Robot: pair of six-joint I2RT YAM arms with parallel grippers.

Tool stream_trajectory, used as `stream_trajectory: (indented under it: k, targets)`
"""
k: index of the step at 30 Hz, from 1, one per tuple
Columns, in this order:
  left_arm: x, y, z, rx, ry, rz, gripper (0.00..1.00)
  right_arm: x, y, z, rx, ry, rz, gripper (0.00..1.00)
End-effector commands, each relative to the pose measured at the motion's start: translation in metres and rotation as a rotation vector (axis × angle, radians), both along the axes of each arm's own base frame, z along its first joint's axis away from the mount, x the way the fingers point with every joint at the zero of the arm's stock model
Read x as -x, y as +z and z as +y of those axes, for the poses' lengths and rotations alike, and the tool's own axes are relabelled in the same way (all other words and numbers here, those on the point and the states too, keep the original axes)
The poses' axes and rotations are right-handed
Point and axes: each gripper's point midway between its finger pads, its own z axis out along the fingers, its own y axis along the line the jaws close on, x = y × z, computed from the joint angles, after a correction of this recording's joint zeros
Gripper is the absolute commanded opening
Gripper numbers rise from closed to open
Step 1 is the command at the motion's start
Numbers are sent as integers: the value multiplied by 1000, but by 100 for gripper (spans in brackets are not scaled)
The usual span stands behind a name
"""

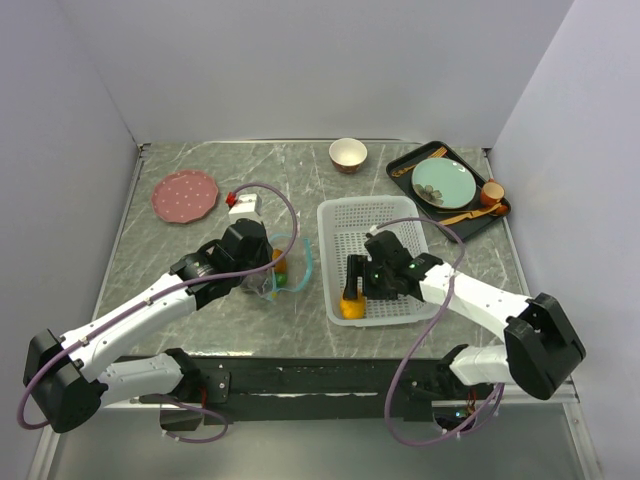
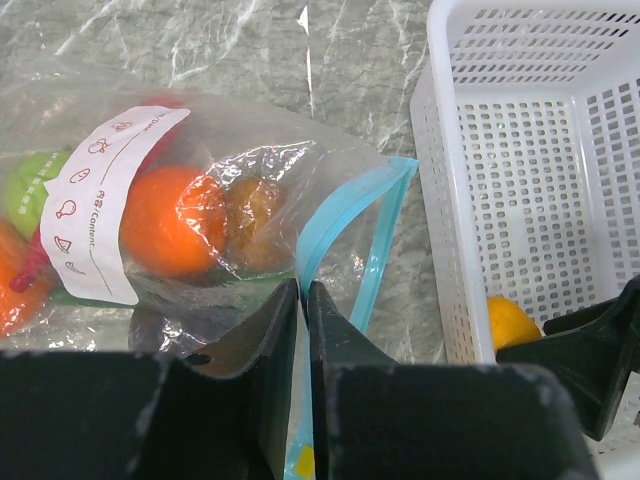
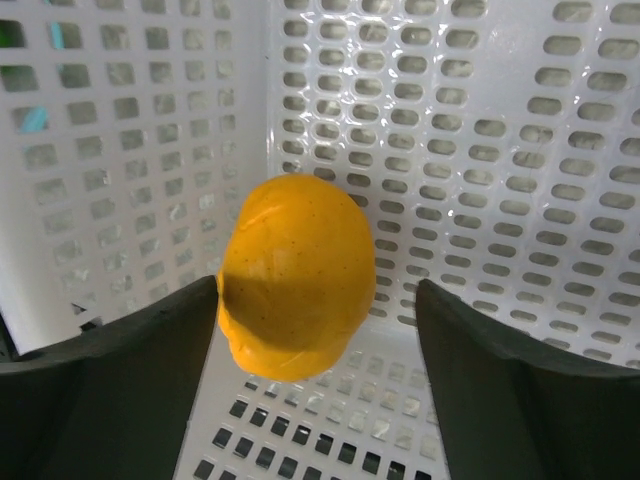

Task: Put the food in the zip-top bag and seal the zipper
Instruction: Pick up the fake fruit from the bin.

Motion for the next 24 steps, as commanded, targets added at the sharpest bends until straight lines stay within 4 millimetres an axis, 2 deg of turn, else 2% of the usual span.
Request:
stream_trajectory:
  k: [1, 2, 5, 7, 11, 16, 17, 19, 22, 24]
  targets:
    - [-6, 21, -8, 51, -7, -48, 15, -9, 11, 8, 11, 39, -20, 77]
    - [-7, 22, -8, 52, -7, -50, 15, -11, 12, 10, 12, 38, -21, 70]
    - [-7, 23, -7, 44, -3, -52, 15, -15, 8, 10, 30, 19, -10, 58]
    - [-7, 23, -6, 45, -3, -54, 15, -20, 7, 10, 38, 3, -18, 54]
    - [-6, 21, -6, 46, -3, -50, 15, -36, 21, 11, 41, -43, -77, 49]
    - [-6, 19, -7, 43, -5, -43, 15, -68, 43, 3, 93, -144, -188, 47]
    - [-7, 21, -8, 45, -5, -47, 15, -76, 44, -6, 139, -188, -220, 47]
    - [-7, 21, -8, 47, -7, -47, 15, -87, 45, -8, 159, -218, -252, 48]
    - [-7, 23, -9, 49, -12, -50, 15, -104, 49, -6, 187, -229, -279, 52]
    - [-7, 23, -8, 44, -8, -47, 15, -108, 40, -2, 205, -215, -265, 55]
